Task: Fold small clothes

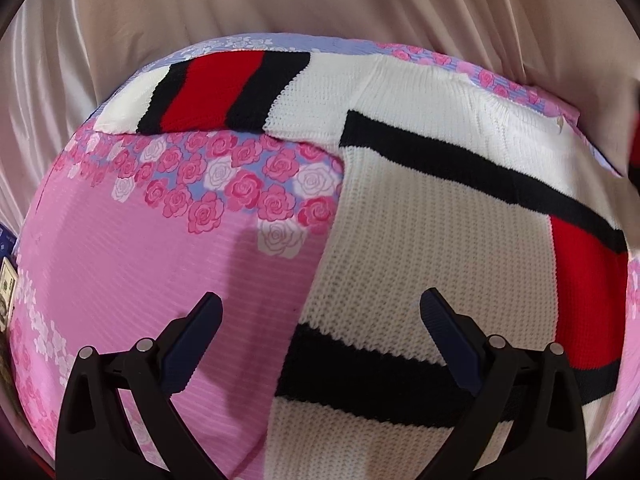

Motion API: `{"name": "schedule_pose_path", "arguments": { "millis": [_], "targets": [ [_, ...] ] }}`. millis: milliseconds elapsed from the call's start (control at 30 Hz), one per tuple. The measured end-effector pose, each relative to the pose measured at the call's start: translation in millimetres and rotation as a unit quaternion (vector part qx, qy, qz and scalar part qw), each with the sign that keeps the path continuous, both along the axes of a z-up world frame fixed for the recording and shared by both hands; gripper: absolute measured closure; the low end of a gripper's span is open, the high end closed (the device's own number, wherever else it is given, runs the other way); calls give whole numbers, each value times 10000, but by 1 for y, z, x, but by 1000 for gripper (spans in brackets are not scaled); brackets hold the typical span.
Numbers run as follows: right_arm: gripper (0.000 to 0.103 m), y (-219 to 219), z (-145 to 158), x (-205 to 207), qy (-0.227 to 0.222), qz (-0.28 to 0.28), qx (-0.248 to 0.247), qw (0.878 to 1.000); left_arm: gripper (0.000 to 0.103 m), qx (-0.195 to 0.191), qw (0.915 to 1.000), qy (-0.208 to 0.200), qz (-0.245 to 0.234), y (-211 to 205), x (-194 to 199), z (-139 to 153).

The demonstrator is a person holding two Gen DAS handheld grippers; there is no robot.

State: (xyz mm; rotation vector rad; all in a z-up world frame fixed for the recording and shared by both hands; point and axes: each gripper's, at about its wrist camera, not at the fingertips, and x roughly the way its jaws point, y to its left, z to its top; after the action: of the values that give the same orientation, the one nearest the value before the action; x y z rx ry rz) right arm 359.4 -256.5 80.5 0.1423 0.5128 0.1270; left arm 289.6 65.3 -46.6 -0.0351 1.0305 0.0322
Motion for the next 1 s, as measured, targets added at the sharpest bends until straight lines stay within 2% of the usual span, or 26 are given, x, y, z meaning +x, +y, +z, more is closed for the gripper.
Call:
{"name": "schedule_pose_path", "arguments": {
  "millis": [67, 133, 167, 267, 333, 400, 467, 500, 533, 600, 700, 733, 800, 833, 867, 900, 933, 1000],
  "targets": [
    [98, 55, -40, 8, 469, 624, -20, 9969, 6, -128, 9999, -6, -14, -2, 4, 2],
    [98, 84, -83, 6, 973, 844, 28, 9917, 6, -269, 9996, 30, -65, -5, 14, 4],
    [98, 87, -104, -2, 1227, 825, 110, 9890, 6, -363, 9993, 33, -87, -6, 19, 4],
    [94, 55, -131, -31, 1631, 380, 622, 9839, 6, -804, 9967, -44, -113, -7, 44, 7],
    [90, 48, -125, -67, 1701, 0, 963, 9807, 5, -1020, 9947, -62, -129, -10, 63, 5],
    [86, 12, -127, -86, 1794, -559, 1338, 9730, 5, -1307, 9914, 56, -59, -14, 96, -3],
    [77, -29, -127, -98, 1837, -1132, 1663, 9622, 5, -1670, 9859, 109, 41, -16, 121, -8],
    [71, -28, -133, -101, 1825, -1322, 1770, 9581, 5, -1768, 9841, 96, 115, -18, 132, -9],
    [65, -48, -132, -104, 1780, -1564, 1982, 9511, 5, -1857, 9823, 22, 252, -21, 147, -9],
    [57, -63, -138, -107, 1673, -1829, 2335, 9403, 5, -1954, 9799, -61, 395, -26, 170, -7],
    [55, -92, -140, -99, 1607, -2033, 2819, 9238, 8, -1921, 9802, -54, 472, -35, 195, -7],
    [52, -95, -141, -94, 1592, -2068, 2906, 9206, 13, -1923, 9800, -80, 511, -39, 203, -6],
    [56, -102, -139, -81, 1573, -2181, 2884, 9190, 48, -1818, 9818, -204, 503, -45, 205, 0],
    [75, -104, -136, -78, 1538, -2223, 2854, 9195, 85, -1931, 9803, -282, 313, -47, 205, 5],
    [88, -109, -129, -78, 1350, -2216, 2875, 9220, 95, -2254, 9738, -291, 38, -48, 204, 11],
    [91, -111, -125, -82, 1198, -2214, 2930, 9224, 95, -2453, 9688, -346, -64, -47, 199, 16],
    [92, -120, -118, -89, 921, -2316, 2994, 9210, 96, -2486, 9673, -495, -101, -46, 190, 24],
    [92, -135, -125, -104, 879, -2581, 2934, 9163, 96, -2266, 9718, -623, -175, -50, 172, 26]
  ]
}}
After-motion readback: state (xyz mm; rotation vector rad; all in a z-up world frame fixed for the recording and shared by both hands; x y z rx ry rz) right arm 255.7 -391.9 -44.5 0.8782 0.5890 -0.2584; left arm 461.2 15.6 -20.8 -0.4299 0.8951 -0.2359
